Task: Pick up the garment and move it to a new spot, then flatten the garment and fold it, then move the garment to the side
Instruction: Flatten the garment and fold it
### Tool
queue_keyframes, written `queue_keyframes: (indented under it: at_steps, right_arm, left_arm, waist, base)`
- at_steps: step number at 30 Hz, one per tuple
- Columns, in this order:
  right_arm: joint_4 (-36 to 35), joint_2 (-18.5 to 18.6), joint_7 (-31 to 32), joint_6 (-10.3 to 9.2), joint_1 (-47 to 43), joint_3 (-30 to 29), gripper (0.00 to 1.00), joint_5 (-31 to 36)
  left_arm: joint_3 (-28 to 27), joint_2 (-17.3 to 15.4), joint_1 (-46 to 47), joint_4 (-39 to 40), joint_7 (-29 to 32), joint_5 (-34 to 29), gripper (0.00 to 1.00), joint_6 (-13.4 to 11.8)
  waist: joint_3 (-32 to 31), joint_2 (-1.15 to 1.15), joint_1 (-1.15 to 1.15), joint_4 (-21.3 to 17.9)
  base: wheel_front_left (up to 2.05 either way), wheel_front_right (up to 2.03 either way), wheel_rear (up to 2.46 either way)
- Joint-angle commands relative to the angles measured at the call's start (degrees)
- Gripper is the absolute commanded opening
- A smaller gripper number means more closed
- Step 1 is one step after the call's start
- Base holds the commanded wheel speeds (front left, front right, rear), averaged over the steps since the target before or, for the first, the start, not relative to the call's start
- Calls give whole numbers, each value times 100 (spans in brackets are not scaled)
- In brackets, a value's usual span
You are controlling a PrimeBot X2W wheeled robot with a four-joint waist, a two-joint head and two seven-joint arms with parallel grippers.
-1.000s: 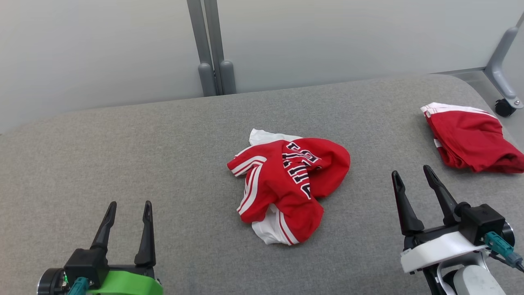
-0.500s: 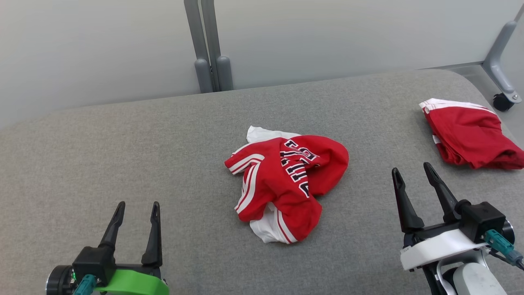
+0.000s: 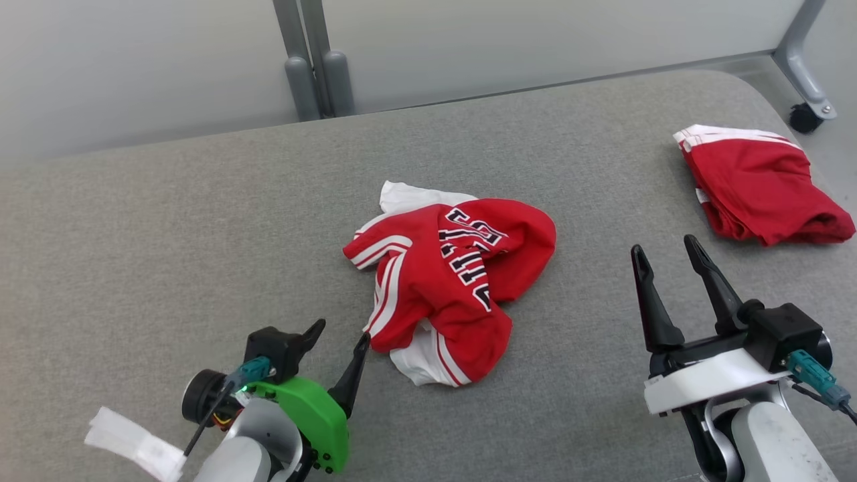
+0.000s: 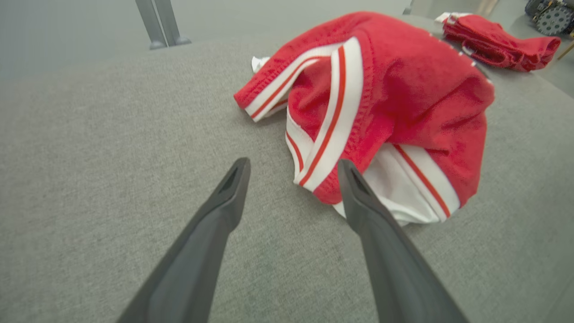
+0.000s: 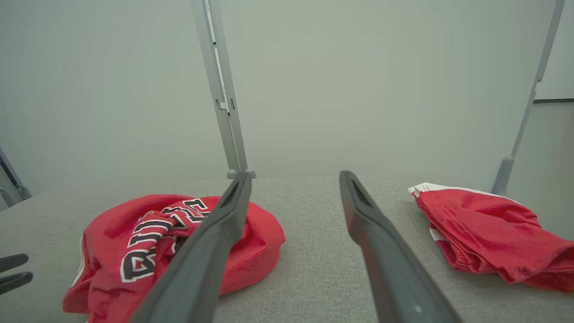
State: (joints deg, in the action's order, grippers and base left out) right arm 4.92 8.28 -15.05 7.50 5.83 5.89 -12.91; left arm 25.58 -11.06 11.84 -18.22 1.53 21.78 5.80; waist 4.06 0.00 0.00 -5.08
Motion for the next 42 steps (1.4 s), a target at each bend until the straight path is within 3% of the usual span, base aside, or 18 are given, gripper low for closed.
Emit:
queue_keyframes:
  at_steps: [1,6,11,12,13,14,21,27,33,39,40,41,42]
  right_arm:
    - [-17,-16,-16,-2,87,-9,100,36]
    - [-36,-100,-17,-2,197,-24,100,51]
    - [-57,-145,-17,-2,202,-84,100,62]
    - [-62,-153,-17,-2,190,-87,100,64]
    - [-60,-159,-17,-2,183,-91,100,67]
    - [-54,-160,-17,-2,175,-101,100,70]
    - [-38,-95,-16,-2,45,-225,100,104]
    - [-52,3,-16,-2,69,-204,100,92]
    - [-35,26,-16,-2,183,-127,100,82]
    - [0,52,-16,-2,271,-88,100,68]
    - [8,63,-16,-2,276,-92,100,60]
    - [16,71,-16,-2,278,-100,100,55]
    - [24,73,-16,-2,272,-107,100,54]
  left_arm:
    - [71,-38,173,-118,194,95,100,55]
    - [400,-199,566,-514,911,389,100,154]
    - [485,-286,777,-629,881,569,100,167]
    - [487,-305,800,-643,848,569,80,169]
    - [500,-322,809,-639,831,588,36,169]
    - [517,-336,810,-615,782,615,0,170]
    - [222,-344,672,-195,501,945,0,18]
    - [-427,-758,598,110,661,1305,0,-303]
    - [-1059,-1311,494,-275,761,1560,0,-640]
    - [-1309,-1444,411,-797,475,1627,0,-675]
    - [-1294,-1434,404,-847,415,1605,7,-653]
    - [-1310,-1404,423,-897,303,1609,90,-630]
    - [-1300,-1369,426,-929,235,1618,100,-600]
  waist:
    - [217,0,0,-232]
    - [422,0,0,-519]
    - [496,0,0,-669]
    - [495,0,0,-681]
    - [491,0,0,-687]
    - [480,0,0,-689]
    - [293,0,0,-458]
    - [224,0,0,-110]
    - [357,0,0,87]
    - [528,0,0,135]
    - [539,0,0,139]
    - [546,0,0,147]
    - [542,0,0,158]
  base:
    - [0,0,0]
    - [0,0,0]
    - [0,0,0]
    - [0,0,0]
    - [0,0,0]
    - [0,0,0]
    - [0,0,0]
    - [0,0,0]
    - [0,0,0]
    - [0,0,0]
    - [0,0,0]
    - [0,0,0]
    - [0,0,0]
